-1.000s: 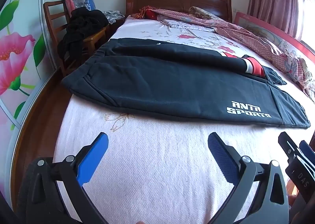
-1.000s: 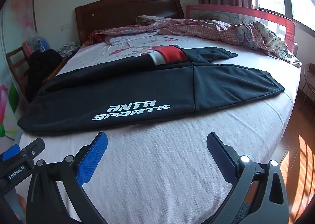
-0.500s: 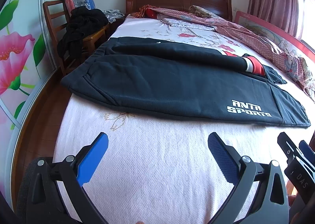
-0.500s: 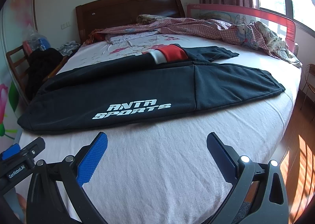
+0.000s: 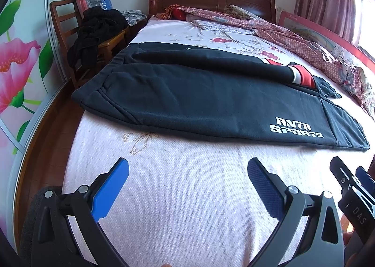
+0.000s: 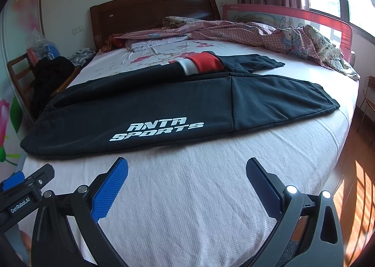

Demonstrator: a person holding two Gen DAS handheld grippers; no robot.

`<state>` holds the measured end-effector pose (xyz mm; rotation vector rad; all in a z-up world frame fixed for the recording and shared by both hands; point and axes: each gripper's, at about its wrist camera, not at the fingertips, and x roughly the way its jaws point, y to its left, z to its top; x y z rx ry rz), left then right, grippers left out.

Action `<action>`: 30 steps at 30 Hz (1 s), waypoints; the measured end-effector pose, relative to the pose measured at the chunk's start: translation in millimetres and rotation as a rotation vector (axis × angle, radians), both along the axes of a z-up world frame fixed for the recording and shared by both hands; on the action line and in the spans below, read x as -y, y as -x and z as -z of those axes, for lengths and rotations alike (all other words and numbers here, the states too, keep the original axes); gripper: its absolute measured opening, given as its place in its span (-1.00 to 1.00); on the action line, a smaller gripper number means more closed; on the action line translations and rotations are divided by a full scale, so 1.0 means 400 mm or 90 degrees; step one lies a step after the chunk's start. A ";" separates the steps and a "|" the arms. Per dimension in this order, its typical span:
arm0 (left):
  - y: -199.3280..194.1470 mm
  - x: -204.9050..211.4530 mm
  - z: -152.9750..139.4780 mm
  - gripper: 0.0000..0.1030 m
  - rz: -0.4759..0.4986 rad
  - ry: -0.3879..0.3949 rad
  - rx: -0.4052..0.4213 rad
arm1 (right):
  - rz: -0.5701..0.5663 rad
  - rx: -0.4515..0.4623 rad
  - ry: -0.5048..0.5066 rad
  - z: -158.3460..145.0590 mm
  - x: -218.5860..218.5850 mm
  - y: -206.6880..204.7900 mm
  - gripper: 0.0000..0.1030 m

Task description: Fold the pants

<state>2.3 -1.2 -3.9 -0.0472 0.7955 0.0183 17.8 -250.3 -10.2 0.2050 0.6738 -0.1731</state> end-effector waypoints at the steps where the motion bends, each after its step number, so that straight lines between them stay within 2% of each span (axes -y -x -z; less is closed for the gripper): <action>1: -0.001 0.001 0.000 0.96 0.000 -0.001 -0.003 | 0.000 0.000 0.000 0.000 -0.001 -0.001 0.94; 8: -0.003 0.002 0.003 0.96 0.002 -0.009 -0.020 | -0.001 -0.001 0.000 0.002 -0.003 -0.001 0.94; 15: 0.000 0.001 0.005 0.96 0.000 0.002 0.006 | -0.001 -0.004 0.001 0.003 -0.005 -0.003 0.94; 27: -0.004 0.002 0.007 0.96 0.004 -0.011 -0.005 | -0.002 -0.012 -0.010 0.010 -0.002 -0.003 0.94; 29: -0.012 -0.007 0.007 0.96 0.010 0.012 -0.020 | 0.001 -0.026 -0.025 0.018 0.009 -0.007 0.94; 30: -0.022 -0.022 0.007 0.96 0.018 0.048 -0.039 | 0.004 -0.033 -0.032 0.022 0.015 -0.009 0.94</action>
